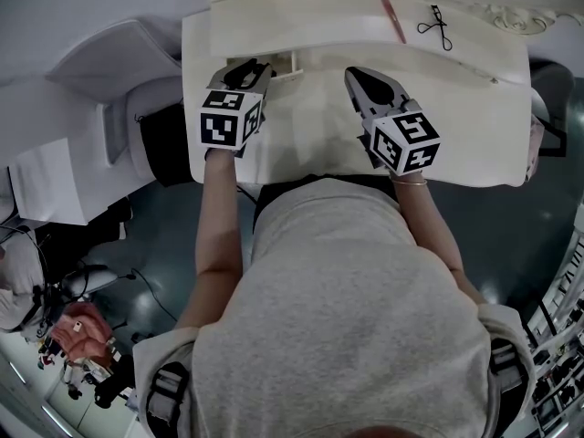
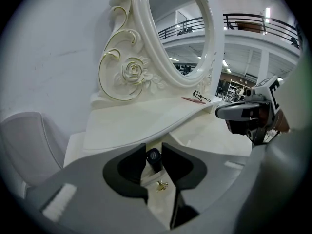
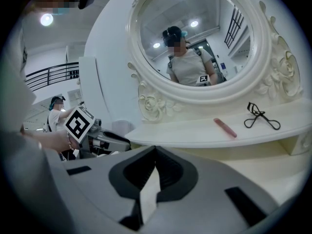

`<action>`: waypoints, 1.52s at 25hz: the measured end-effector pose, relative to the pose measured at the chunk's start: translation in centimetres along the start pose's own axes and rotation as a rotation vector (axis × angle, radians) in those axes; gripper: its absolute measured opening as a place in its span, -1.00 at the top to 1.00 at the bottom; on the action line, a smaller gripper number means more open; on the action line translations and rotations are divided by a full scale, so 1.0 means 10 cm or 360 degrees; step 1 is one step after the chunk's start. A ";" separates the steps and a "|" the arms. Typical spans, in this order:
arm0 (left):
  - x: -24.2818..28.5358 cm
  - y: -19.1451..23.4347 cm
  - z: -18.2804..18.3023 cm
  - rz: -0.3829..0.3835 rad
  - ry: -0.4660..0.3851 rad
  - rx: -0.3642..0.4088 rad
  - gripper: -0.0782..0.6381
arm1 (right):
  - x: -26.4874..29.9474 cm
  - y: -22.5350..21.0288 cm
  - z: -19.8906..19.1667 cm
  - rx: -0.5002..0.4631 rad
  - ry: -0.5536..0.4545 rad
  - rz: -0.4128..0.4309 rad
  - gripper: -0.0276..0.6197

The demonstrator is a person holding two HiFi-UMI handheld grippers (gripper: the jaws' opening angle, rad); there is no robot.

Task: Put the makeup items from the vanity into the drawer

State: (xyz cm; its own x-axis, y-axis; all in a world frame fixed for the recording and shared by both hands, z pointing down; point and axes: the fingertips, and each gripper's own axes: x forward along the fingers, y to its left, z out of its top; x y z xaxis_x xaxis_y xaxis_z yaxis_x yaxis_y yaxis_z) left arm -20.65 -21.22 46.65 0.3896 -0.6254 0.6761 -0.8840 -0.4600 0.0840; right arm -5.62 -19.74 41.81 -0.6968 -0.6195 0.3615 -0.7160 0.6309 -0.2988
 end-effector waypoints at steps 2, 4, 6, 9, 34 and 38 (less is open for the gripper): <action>-0.02 0.04 -0.01 0.0014 0.0005 -0.0007 0.48 | -0.01 0.00 0.00 0.0001 -0.0001 -0.0001 0.89; -0.03 0.08 -0.02 0.0019 0.0005 -0.0024 0.48 | -0.01 -0.01 0.00 0.0002 -0.0001 -0.0002 0.89; -0.04 0.12 -0.03 0.0024 0.0006 -0.0040 0.48 | -0.01 0.00 0.00 0.0001 -0.0001 0.0001 0.89; -0.05 0.17 -0.06 0.0051 0.0015 -0.0054 0.48 | -0.01 0.01 0.00 -0.0004 0.0000 0.0006 0.89; 0.06 0.18 -0.13 -0.0043 0.0050 -0.0100 0.47 | 0.03 0.03 0.01 -0.0015 0.0011 0.0018 0.89; 0.05 0.18 -0.14 -0.0050 0.0060 -0.0104 0.47 | 0.04 0.06 0.01 -0.0013 0.0015 0.0030 0.89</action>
State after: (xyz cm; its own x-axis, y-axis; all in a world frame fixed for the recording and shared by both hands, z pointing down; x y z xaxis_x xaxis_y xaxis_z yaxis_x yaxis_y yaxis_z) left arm -22.39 -21.45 48.13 0.4083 -0.5864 0.6996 -0.8869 -0.4362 0.1521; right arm -6.28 -19.66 41.71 -0.7098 -0.6031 0.3639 -0.7022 0.6464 -0.2984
